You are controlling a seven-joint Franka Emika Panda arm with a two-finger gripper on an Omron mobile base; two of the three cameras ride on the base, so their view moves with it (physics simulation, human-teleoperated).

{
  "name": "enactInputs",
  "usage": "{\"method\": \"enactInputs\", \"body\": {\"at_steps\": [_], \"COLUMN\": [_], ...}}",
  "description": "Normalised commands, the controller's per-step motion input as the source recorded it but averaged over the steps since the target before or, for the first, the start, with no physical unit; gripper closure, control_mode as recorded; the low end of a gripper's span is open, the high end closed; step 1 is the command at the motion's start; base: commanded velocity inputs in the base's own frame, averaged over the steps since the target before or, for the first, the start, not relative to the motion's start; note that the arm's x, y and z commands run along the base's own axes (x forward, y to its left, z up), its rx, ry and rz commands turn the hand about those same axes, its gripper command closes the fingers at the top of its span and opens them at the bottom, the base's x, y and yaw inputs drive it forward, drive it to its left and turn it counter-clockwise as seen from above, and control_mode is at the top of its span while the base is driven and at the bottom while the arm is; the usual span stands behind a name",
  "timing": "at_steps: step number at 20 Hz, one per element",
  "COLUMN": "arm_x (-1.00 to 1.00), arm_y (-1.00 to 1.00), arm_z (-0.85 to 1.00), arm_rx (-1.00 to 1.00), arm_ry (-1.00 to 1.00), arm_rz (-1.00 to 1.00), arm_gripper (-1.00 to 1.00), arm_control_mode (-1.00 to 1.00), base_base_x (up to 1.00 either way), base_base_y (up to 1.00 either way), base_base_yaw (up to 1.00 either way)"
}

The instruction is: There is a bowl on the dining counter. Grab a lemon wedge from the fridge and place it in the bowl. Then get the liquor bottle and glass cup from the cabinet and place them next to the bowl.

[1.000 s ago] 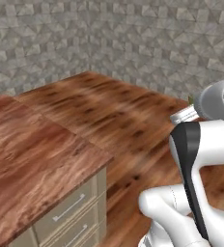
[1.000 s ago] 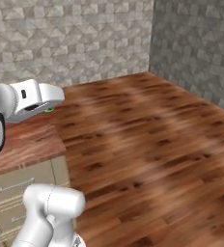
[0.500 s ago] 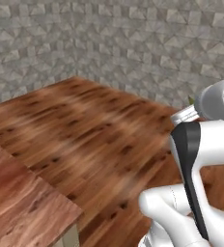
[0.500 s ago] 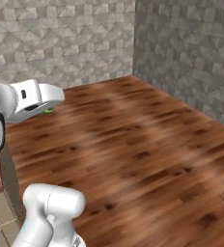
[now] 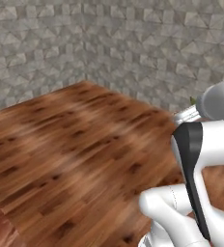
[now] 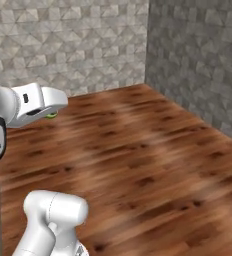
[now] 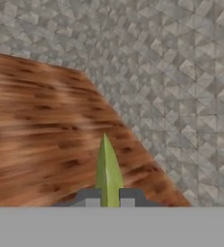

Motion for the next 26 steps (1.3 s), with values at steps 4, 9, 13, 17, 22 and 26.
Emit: {"method": "enactInputs", "body": {"at_steps": [4, 9, 13, 17, 22, 26], "arm_x": [0.0, 0.0, 0.0, 0.0, 0.0, 0.0], "arm_y": [0.0, 0.0, 0.0, 0.0, 0.0, 0.0], "arm_z": [0.0, 0.0, 0.0, 0.0, 0.0, 0.0], "arm_rx": [0.0, 0.0, 0.0, 0.0, 0.0, 0.0], "arm_ry": [0.0, 0.0, 0.0, 0.0, 0.0, 0.0], "arm_rz": [0.0, 0.0, 0.0, 0.0, 0.0, 0.0], "arm_gripper": [1.0, 1.0, 1.0, 1.0, 1.0, 1.0], "arm_control_mode": [1.0, 1.0, 1.0, 1.0, 1.0, 1.0], "base_base_x": [1.0, 1.0, 1.0, 1.0, 1.0, 1.0], "base_base_y": [-0.06, -0.01, -0.05, -0.04, -0.09, -0.07], "base_base_yaw": [0.35, 0.42, 0.42, 0.36, 0.36, 0.36]}}
